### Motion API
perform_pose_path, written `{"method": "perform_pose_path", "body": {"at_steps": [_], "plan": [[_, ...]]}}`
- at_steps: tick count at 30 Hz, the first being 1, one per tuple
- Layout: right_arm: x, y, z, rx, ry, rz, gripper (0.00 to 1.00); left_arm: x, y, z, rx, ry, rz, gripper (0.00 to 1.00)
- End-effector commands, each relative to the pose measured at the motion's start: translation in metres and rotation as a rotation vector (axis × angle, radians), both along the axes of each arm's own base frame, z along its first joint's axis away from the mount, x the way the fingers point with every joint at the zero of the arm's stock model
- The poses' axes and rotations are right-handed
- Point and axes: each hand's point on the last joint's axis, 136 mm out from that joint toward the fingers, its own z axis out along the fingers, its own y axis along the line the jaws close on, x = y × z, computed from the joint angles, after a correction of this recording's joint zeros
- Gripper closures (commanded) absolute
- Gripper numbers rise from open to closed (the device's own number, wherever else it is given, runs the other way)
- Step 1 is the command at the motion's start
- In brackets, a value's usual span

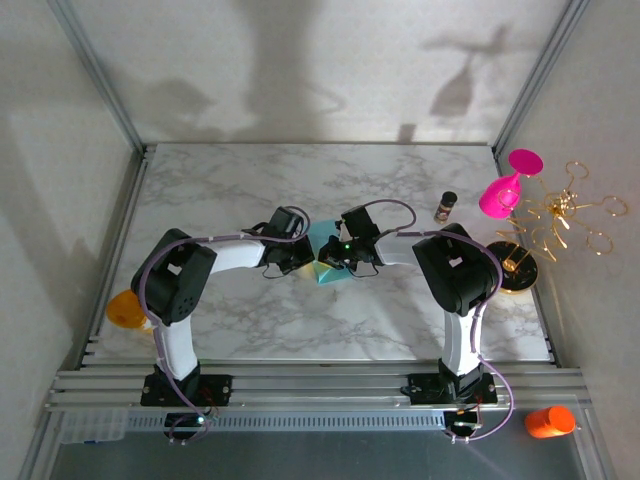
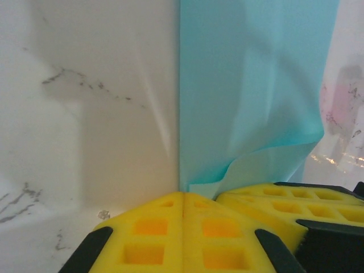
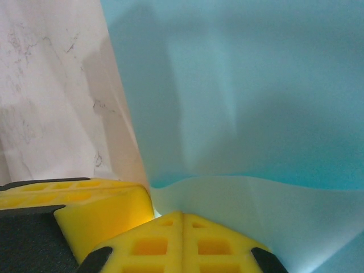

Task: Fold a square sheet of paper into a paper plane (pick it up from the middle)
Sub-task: Fold the triangle a second time at the center of the table.

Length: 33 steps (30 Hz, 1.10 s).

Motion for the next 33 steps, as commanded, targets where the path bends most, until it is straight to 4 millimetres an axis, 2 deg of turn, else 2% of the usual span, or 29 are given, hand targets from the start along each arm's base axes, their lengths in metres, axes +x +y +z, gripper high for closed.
{"method": "perform_pose_path", "body": {"at_steps": [1, 6, 16, 20, 28, 33], "plan": [[-0.020, -0.020, -0.037, -0.116, 0.088, -0.010, 1.00, 0.006, -0.001, 0.008, -0.026, -0.019, 0.003, 1.00], [-0.020, -0.019, -0.037, -0.115, 0.088, -0.010, 1.00, 0.011, -0.004, 0.024, -0.048, -0.054, 0.002, 1.00], [-0.021, -0.019, -0.038, -0.115, 0.092, -0.009, 1.00, 0.014, -0.007, 0.022, -0.071, -0.055, 0.007, 1.00], [-0.021, -0.020, -0.038, -0.116, 0.093, -0.010, 1.00, 0.014, -0.010, 0.014, -0.070, -0.041, 0.002, 1.00], [-0.021, -0.020, -0.038, -0.114, 0.094, -0.010, 1.00, 0.009, -0.001, -0.006, -0.013, -0.006, 0.003, 1.00], [-0.020, -0.014, -0.027, -0.081, 0.087, 0.000, 1.00, 0.007, 0.006, -0.015, 0.031, 0.008, 0.005, 1.00]]}}
